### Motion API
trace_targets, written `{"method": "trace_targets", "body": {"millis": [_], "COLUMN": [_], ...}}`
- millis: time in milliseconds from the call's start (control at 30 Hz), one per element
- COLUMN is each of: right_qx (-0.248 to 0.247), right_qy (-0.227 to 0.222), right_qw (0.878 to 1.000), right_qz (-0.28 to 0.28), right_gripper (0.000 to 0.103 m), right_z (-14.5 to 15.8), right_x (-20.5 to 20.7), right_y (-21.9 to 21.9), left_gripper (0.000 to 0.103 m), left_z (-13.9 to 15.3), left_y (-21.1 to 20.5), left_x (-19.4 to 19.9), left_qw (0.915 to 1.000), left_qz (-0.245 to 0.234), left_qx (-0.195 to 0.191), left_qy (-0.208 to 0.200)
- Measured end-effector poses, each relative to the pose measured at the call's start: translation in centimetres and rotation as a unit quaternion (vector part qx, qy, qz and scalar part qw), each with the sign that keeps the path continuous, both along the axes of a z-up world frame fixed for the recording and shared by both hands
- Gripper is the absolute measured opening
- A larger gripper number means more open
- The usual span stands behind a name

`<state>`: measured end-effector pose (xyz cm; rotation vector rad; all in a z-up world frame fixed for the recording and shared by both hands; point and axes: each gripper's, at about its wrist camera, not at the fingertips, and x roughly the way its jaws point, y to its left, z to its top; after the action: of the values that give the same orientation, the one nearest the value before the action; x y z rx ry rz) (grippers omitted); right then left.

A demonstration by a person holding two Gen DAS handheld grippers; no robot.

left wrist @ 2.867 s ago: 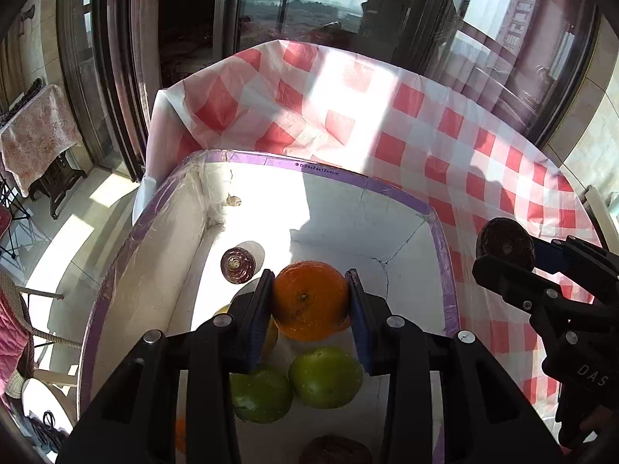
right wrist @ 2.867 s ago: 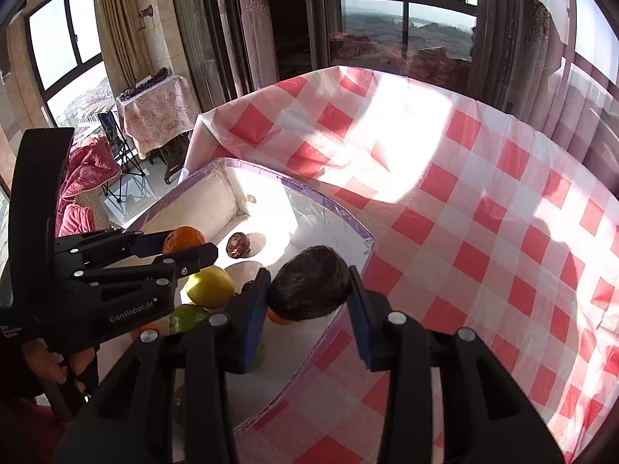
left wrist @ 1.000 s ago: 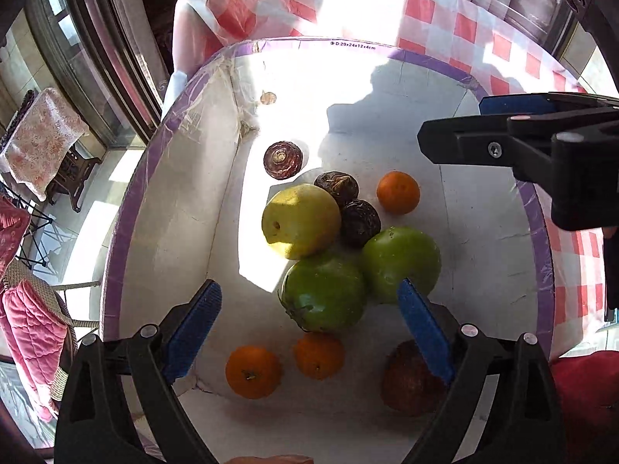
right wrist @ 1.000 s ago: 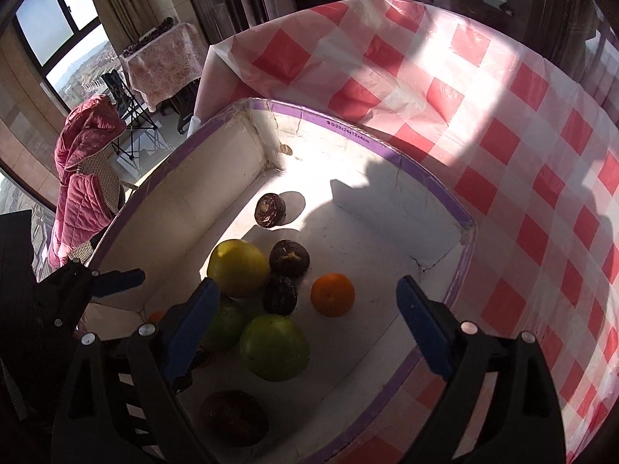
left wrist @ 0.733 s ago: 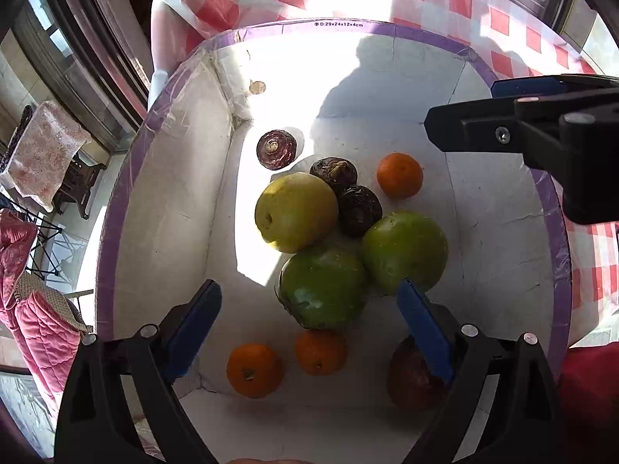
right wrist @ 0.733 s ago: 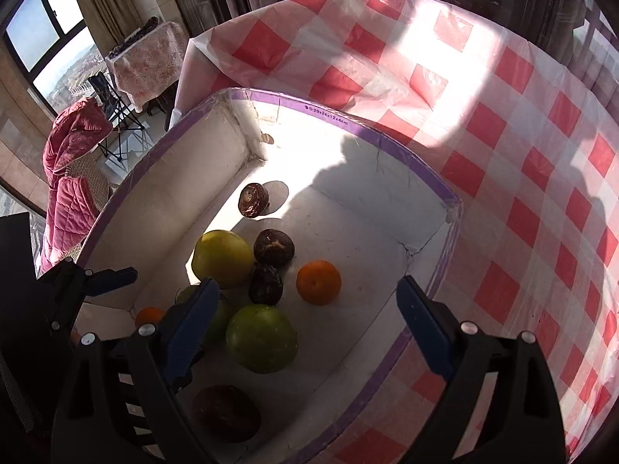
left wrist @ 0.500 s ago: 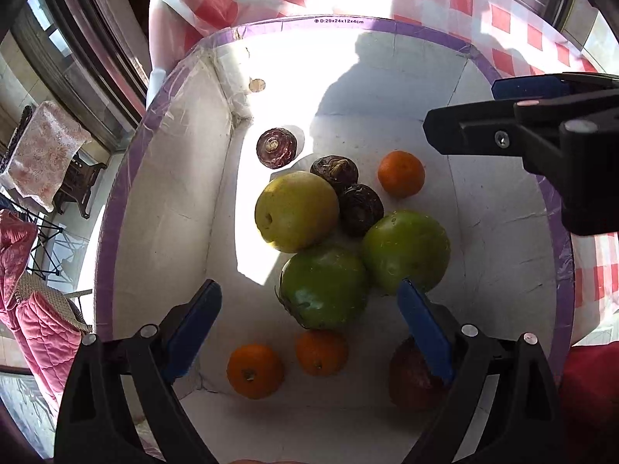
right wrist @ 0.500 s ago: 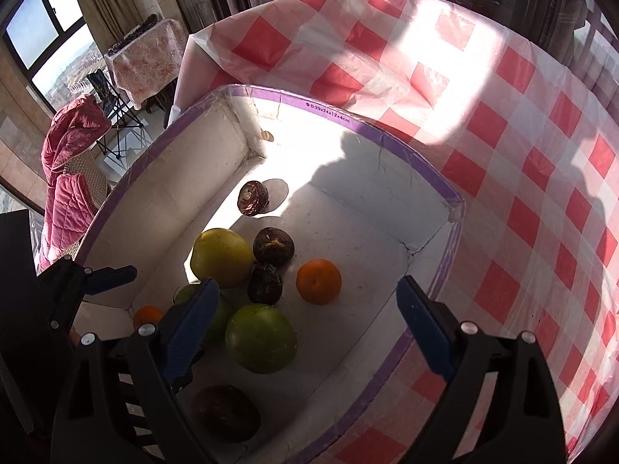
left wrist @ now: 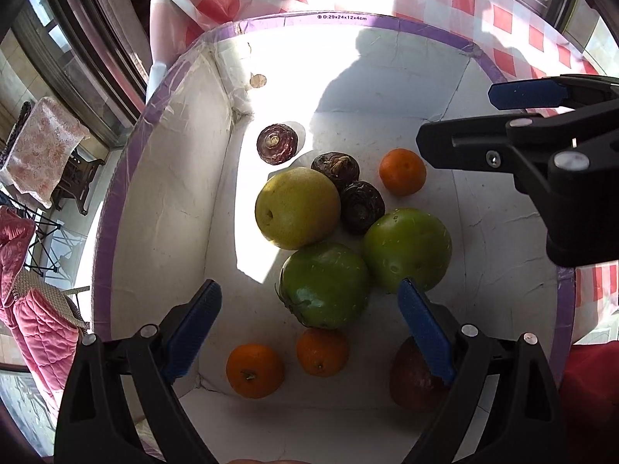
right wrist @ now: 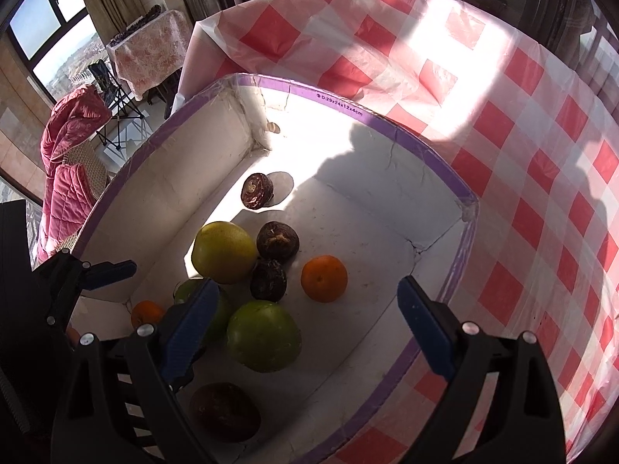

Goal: Organize fruits

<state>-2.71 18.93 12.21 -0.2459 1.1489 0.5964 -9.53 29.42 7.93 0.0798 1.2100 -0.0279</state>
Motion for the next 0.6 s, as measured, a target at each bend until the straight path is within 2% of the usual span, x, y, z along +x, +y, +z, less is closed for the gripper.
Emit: {"method": "trace_targets", "body": {"millis": [600], "right_qx": [-0.013], "right_qy": [-0.008], "right_qw": [1.000], "right_qz": [0.002], "right_gripper": [0.095], "right_z": [0.09], "right_x": [-0.18], "right_y": [0.04], "left_gripper": [0.089], "left_z": [0.01], "left_y": [0.11], "left_x": [0.12], "left_qw": [1.0000], "left_qz": [0.008], "left_qx": [0.000], "left_qy": [0.005]}}
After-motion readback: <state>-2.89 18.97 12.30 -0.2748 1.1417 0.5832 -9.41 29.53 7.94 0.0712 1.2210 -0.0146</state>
